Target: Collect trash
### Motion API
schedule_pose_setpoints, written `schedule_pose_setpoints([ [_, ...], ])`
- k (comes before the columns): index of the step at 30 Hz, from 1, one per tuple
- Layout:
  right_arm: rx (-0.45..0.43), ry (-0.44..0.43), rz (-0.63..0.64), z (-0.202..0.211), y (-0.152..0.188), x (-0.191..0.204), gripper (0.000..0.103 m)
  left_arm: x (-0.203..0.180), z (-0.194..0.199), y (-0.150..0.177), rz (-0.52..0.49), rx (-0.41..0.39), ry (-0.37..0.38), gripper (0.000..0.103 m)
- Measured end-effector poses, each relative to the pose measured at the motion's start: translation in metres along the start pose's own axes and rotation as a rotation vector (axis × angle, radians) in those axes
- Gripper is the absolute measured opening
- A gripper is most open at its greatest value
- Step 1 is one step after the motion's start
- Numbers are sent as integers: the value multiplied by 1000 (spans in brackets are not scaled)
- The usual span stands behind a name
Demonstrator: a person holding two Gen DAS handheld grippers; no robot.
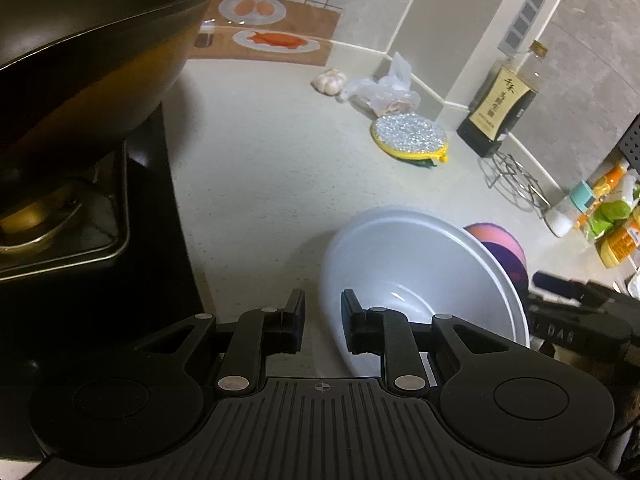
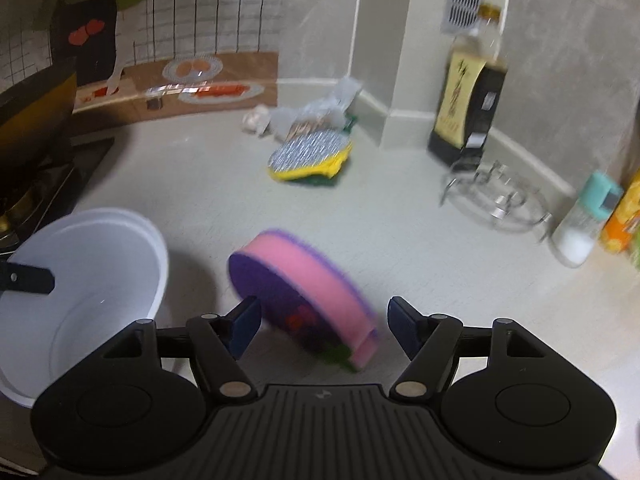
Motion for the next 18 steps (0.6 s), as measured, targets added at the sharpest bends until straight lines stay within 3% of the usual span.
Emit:
schedule_pose_setpoints([
  [3,30,-104,-29,-3,9,11,71,1,-1,0,-4,4,-3,22],
  [7,3,-195,-1,9,6,26,71,-2,-1,1,-13,6,0,22],
  [9,-27,-183,24,17,2,27,71,-3,-1,2,-16,6,1,22],
  [14,-38,-58,56,12,-3,13,71,-4,0,4,-22,5,5,22],
  [18,-6,-58,6,-5,3,0,71,-3,1,4,-24,3,2,22],
])
Point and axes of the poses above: each gripper's, at about its wrist camera, not at the fingertips, and z roughly against the way its jaws point, x to its left, y to its underside, the point moved 10 cm from there along -z, roughly the way its jaws point, and after that the axes turned 13 degrees about -y, right-handed, at the moved point
